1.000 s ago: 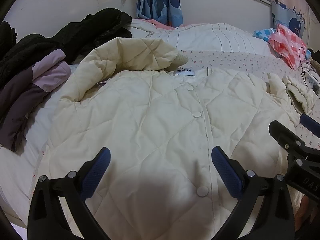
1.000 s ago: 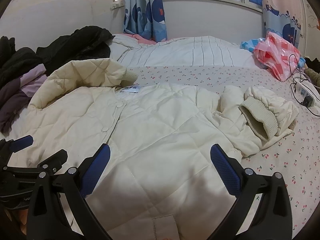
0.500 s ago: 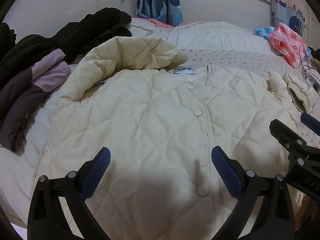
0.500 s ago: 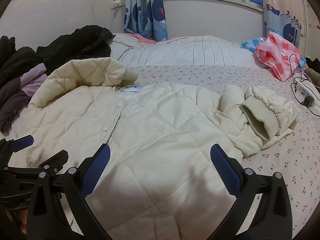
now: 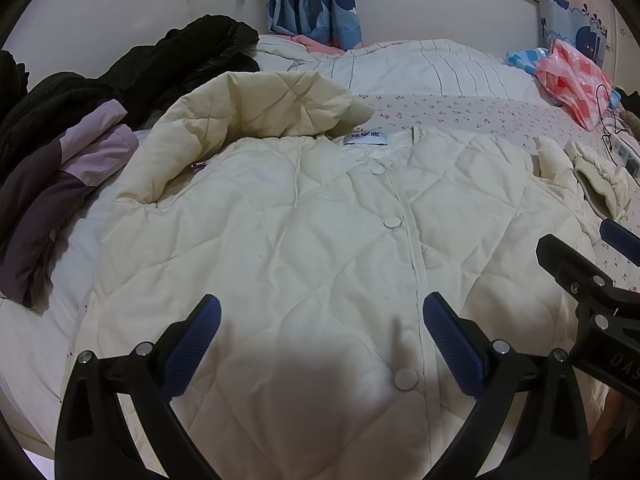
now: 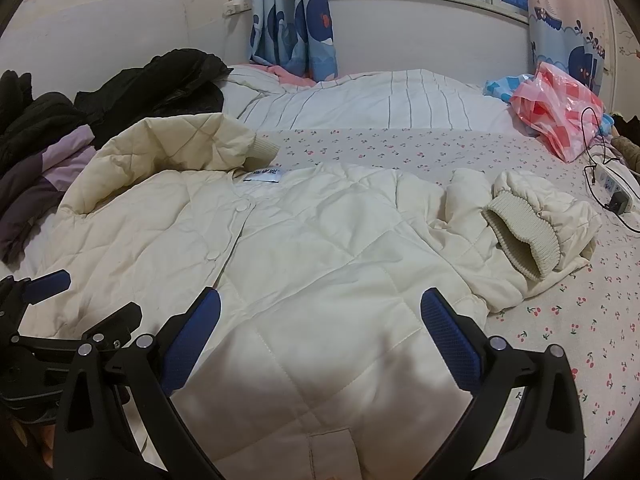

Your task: Fold large clothes

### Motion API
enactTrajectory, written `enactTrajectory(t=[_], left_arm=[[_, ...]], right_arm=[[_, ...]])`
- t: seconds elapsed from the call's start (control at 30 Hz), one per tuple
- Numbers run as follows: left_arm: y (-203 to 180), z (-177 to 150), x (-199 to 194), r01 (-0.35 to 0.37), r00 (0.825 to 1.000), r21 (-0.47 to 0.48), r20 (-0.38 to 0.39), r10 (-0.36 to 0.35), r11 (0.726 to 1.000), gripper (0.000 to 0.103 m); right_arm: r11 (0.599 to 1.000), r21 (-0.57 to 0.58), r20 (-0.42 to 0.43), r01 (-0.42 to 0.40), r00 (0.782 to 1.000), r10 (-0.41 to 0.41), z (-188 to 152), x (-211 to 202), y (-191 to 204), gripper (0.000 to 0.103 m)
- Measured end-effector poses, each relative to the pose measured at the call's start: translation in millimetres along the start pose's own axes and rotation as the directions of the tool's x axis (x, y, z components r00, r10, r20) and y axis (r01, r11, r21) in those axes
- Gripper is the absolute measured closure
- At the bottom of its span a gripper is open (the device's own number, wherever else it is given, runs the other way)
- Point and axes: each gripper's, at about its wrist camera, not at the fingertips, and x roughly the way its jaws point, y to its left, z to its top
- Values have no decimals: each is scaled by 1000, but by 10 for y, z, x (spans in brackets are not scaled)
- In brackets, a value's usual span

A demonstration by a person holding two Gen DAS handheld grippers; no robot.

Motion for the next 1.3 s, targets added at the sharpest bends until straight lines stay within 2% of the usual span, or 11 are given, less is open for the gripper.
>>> enactTrajectory(t=[0.17, 0.33, 0.53, 0.6, 0.73, 0.87, 0.9, 1.07, 1.13, 1.2, 1.3], left_arm=[[0, 7, -6, 8, 1000, -1, 3, -8, 1000, 6], [46, 67, -17, 30, 1000, -28, 7, -30, 999, 6], [141, 98, 47, 80, 996, -93, -34, -83, 992, 6], [162, 97, 56, 97, 994, -114, -41, -102, 989, 6], [150, 102, 87, 112, 991, -135, -55, -120, 984, 6], [82, 106, 131, 122, 989, -131, -73, -132, 984, 6], [64, 108, 140, 119, 989, -126, -75, -129, 985, 6], [-13, 115, 180, 116, 988, -107, -88, -126, 987, 6], [-36, 118, 194, 115, 988, -101, -93, -124, 988, 6], [-59, 114, 205, 116, 988, -97, -95, -126, 988, 6], [-81, 114, 226, 121, 986, -93, -100, -130, 988, 6]], right_arm=[[1000, -14, 12, -10, 1000, 10, 14, -19, -23, 6], [984, -127, -7, 128, 991, -130, 217, -107, -227, 6], [984, -22, -29, 178, 983, -179, 634, -339, -1258, 6], [974, -65, -31, 219, 975, -222, 676, -347, -1490, 6], [964, -161, -128, 214, 964, -235, 496, -9, -1682, 6], [959, -218, -127, 180, 969, -211, 304, 453, -1749, 6], [955, -234, -136, 183, 966, -218, 262, 586, -1757, 8], [972, -169, -214, 166, 956, -200, 235, 831, -2017, 69], [988, -37, -190, 150, 970, -154, 344, 677, -2328, 79], [984, 116, -140, 135, 983, -118, 470, 439, -2709, 81], [925, 358, -95, 126, 991, -99, 574, 139, -3379, 82]])
